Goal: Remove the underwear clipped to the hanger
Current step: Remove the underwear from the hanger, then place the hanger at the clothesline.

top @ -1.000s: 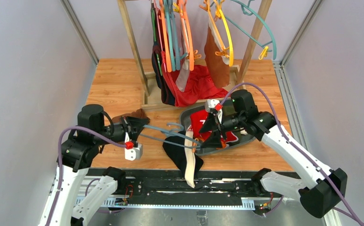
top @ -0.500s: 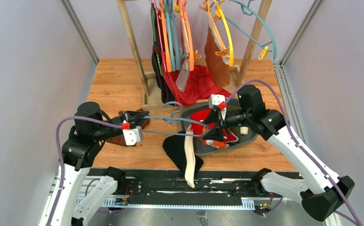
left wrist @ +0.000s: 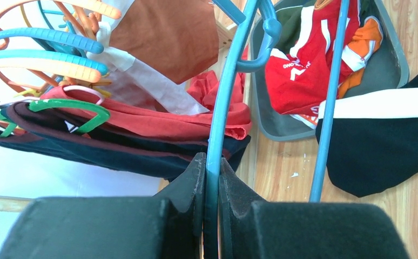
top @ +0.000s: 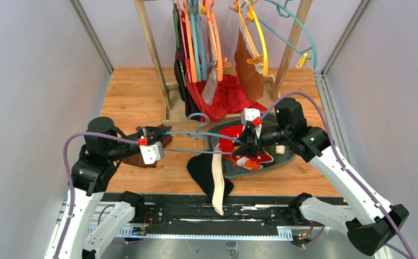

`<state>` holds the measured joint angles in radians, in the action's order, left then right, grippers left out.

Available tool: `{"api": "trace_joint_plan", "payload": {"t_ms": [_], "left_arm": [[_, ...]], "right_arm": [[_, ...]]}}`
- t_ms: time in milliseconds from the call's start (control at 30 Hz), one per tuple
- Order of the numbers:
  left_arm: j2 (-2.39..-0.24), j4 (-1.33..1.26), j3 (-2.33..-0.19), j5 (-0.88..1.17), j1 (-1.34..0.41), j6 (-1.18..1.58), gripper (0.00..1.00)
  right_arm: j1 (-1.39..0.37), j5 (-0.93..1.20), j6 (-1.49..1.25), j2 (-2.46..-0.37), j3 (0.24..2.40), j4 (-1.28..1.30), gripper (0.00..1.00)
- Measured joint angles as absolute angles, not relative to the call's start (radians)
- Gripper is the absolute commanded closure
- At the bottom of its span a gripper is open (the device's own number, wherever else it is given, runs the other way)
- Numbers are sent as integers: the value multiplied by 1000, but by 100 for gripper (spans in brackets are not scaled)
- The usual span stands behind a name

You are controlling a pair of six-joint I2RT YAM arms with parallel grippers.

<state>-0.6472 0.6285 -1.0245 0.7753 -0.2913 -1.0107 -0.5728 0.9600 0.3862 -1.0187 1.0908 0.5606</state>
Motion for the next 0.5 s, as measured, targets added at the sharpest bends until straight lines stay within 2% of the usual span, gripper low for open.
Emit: {"api": "trace_joint_plan", "payload": {"t_ms": [100, 133, 267, 367, 500], "left_arm": [[-644, 627, -1017, 776, -291, -1008, 98], [-643, 626, -1014, 776, -291, -1008, 94], [-637, 622, -1000, 782, -291, -1001, 64], [-630, 609, -988, 777, -291, -977, 37], [-620, 583, -979, 764, -291, -925, 17]], "right_arm": [[-573, 956, 383, -1017, 1090, 556, 94], [-573, 950, 382, -1015, 1090, 553, 99], [-570, 907, 371, -999, 1086, 542, 99], [-563, 877, 374, -966, 1069, 543, 99], [-538, 859, 380, -913, 1044, 549, 99]]}}
